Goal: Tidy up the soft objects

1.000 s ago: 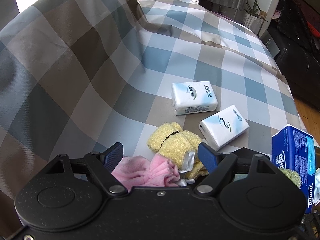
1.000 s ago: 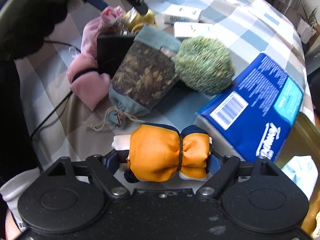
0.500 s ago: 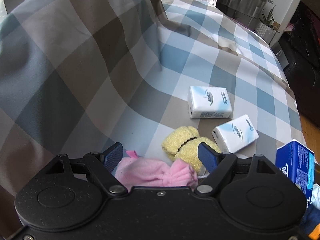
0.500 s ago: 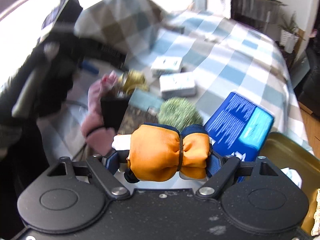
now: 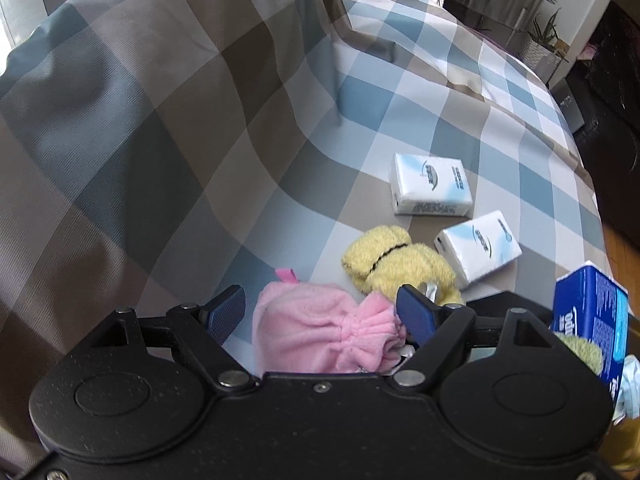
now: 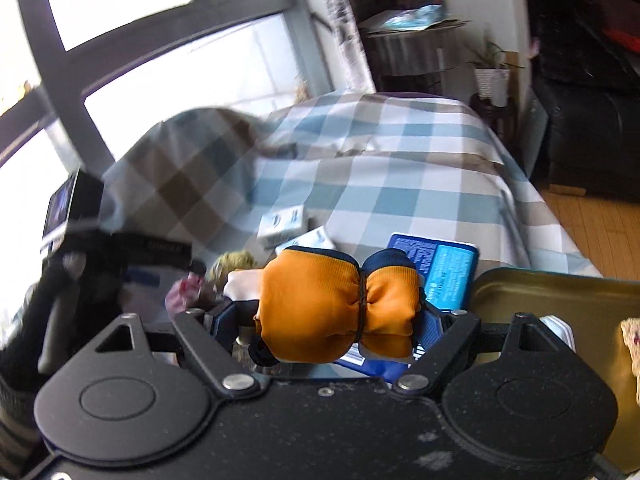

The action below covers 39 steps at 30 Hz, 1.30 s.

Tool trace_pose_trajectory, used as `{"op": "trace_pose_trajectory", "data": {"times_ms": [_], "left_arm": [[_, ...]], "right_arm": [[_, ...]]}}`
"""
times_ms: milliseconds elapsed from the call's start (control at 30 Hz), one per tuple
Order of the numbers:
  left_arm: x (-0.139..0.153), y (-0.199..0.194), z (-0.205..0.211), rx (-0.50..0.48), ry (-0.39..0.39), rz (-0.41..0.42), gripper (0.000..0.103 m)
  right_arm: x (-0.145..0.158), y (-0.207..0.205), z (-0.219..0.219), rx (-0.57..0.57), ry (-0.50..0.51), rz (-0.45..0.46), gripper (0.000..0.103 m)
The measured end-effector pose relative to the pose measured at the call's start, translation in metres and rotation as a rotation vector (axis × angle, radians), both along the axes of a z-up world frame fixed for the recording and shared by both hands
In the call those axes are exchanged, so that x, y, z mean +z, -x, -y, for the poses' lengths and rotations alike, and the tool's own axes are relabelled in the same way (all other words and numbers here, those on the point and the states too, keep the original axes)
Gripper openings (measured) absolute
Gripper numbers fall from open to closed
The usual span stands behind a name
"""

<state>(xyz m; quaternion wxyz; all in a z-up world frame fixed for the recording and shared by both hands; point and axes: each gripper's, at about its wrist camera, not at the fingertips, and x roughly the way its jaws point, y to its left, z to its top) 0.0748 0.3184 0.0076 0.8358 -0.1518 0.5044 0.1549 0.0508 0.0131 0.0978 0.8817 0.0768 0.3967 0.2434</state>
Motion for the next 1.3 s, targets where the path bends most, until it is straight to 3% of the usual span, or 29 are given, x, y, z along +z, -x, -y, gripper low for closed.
{"op": "trace_pose_trajectory", "data": {"times_ms": [200,533,800,1000,1067,1200,1300], "left_arm": [[0.000,0.003,0.006,-0.004,0.009,-0.024,0.079],[-0.026,-0.007,0.016,-0.010,-0.017,-0.107,0.084],[-0.043,-0.017,0.005,0.037,0.034,-0.136,0.088],[-0.055,-0.020,-0.011,0.082,0.139,-0.158,0.089],[-0.055,-0.019,-0.012,0.083,0.148,-0.155,0.086],[-0.050,-0.016,-0.009,0.079,0.089,-0.147,0.064],[-0.046,-0.013,-0.012,0.089,0.087,-0.142,0.058]], "right_arm": [[0.003,0.004,0.025,-0.117,-0.038,0.017,0.084],[-0.007,0.008,0.027,-0.133,-0.039,0.012,0.084],[-0.006,0.009,0.028,-0.136,-0.035,0.014,0.084],[-0.006,0.010,0.026,-0.136,-0.034,0.013,0.084],[-0.006,0.010,0.026,-0.139,-0.033,0.014,0.084],[-0.007,0.008,0.029,-0.147,-0.037,0.009,0.084],[-0.007,0.008,0.030,-0.152,-0.036,0.013,0.084]]}}
